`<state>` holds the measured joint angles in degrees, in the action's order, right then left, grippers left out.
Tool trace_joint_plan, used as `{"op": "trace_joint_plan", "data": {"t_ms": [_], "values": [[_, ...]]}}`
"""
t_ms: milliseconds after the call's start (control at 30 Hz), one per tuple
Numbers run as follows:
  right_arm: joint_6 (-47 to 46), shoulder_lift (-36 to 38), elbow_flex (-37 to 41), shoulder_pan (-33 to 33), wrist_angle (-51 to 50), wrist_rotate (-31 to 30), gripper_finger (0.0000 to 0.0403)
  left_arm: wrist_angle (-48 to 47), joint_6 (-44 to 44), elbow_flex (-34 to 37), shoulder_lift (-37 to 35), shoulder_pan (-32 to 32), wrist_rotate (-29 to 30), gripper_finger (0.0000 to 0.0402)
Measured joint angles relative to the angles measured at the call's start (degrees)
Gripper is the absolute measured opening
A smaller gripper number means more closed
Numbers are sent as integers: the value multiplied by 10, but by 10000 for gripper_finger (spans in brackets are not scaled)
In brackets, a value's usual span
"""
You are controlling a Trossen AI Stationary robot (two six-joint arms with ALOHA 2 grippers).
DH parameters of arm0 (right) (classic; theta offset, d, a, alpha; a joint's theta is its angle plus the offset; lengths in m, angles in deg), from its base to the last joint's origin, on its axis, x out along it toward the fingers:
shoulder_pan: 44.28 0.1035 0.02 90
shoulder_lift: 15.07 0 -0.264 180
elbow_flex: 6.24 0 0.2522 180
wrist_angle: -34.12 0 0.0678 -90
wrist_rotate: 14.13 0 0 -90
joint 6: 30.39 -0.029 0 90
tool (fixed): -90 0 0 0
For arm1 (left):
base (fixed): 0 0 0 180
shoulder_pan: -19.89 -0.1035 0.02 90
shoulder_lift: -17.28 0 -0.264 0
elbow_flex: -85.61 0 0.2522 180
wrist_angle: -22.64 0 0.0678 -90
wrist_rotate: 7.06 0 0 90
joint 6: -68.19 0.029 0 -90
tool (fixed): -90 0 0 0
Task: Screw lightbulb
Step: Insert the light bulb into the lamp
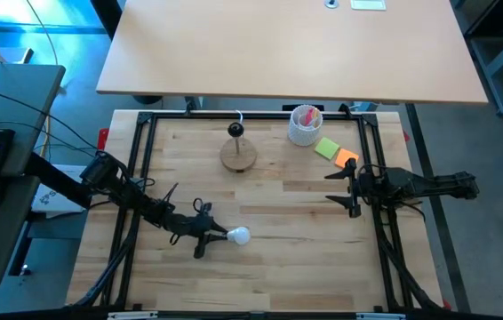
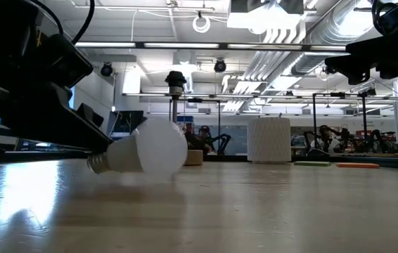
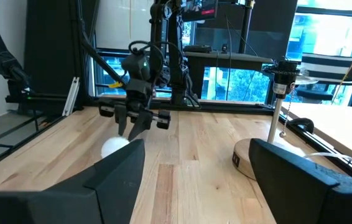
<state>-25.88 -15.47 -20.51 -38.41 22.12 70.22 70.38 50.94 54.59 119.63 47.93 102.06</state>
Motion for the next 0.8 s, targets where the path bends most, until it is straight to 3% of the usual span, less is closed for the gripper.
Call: {"op": "trace_joint_plan", "data": {"t_ms": [433,667,800], "values": [[0,0,0,0,0,0,286,-18,-4,0,0,-8,-11,79],[0,0,0,0,0,0,286,-20,24,0,-1,-5,-22,145],[0,0,0,0,0,0,286,-19,-8,0,-1,-4,-67,190]]}}
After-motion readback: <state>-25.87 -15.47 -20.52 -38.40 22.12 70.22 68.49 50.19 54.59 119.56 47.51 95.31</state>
